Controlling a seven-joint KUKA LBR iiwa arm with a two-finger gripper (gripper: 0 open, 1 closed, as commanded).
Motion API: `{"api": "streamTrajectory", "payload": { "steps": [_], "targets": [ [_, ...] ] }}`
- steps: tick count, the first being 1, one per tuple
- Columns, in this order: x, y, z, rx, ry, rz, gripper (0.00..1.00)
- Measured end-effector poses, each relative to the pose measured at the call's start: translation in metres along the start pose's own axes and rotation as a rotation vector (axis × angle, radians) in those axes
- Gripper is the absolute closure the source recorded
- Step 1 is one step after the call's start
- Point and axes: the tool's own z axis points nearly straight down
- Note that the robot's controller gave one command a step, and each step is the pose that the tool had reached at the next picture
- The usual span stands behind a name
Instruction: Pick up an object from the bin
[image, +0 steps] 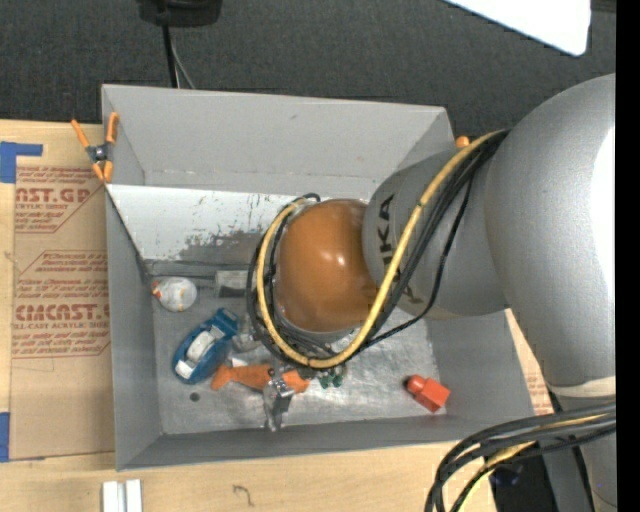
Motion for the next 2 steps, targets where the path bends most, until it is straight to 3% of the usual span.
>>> {"api": "streamTrajectory", "payload": {
  "steps": [1,2],
  "targets": [
    [0.001,-0.003,0.042,0.001,-0.027,0.043,0.0],
    [0.012,-0.005,0.043,-0.001,-0.01,0.024,1.0]
  ]
}}
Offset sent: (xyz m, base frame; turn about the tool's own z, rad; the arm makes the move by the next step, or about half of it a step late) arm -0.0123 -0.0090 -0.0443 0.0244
